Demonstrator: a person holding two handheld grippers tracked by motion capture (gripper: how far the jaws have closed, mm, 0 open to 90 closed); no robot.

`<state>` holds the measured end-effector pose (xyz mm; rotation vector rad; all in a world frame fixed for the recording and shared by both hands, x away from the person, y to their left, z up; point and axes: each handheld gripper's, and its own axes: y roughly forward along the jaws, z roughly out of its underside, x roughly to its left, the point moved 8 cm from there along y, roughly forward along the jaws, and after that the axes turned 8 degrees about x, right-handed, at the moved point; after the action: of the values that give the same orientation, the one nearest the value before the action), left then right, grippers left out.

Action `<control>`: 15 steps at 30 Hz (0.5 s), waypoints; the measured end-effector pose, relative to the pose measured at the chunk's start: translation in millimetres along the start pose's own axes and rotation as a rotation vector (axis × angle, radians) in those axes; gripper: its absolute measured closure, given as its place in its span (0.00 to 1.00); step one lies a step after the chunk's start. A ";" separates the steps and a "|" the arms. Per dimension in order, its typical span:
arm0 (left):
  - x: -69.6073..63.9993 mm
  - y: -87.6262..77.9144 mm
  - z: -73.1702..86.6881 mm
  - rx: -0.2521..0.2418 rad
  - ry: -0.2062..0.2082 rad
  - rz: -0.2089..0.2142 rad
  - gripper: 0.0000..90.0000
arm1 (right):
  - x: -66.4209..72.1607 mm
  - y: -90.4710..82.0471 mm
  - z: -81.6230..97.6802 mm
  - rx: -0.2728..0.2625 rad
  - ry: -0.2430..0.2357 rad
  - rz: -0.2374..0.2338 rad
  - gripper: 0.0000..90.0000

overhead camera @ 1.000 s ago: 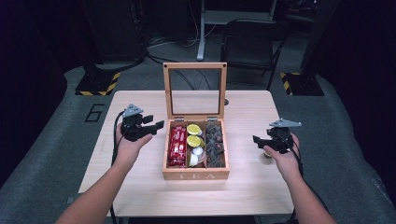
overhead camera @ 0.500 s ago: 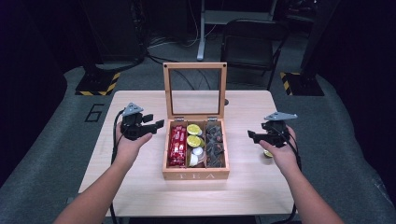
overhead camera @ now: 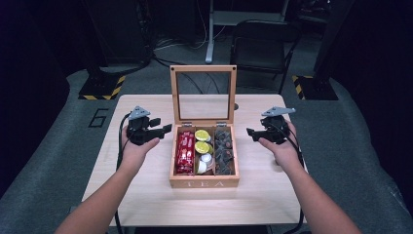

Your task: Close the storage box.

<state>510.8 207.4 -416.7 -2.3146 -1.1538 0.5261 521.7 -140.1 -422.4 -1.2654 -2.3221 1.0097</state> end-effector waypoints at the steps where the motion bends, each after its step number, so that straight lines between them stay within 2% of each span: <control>1: -0.2 0.0 -0.2 0.000 0.001 0.003 0.46 | 1.1 1.3 -2.8 0.002 -0.005 0.001 0.35; 3: -0.8 -0.1 -1.0 -0.004 0.001 0.003 0.46 | 1.5 2.7 -7.1 0.000 -0.012 0.004 0.35; 10: 0.8 0.3 -1.2 -0.001 -0.002 0.002 0.46 | 2.6 5.9 -21.0 -0.012 0.008 -0.008 0.35; 15: 2.0 2.2 -3.2 -0.005 -0.001 0.006 0.46 | 5.3 15.3 -32.2 -0.015 0.023 -0.030 0.35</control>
<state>515.0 207.0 -415.7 -2.3223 -1.1503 0.5269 546.1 -116.2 -410.9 -1.2378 -2.3284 0.9649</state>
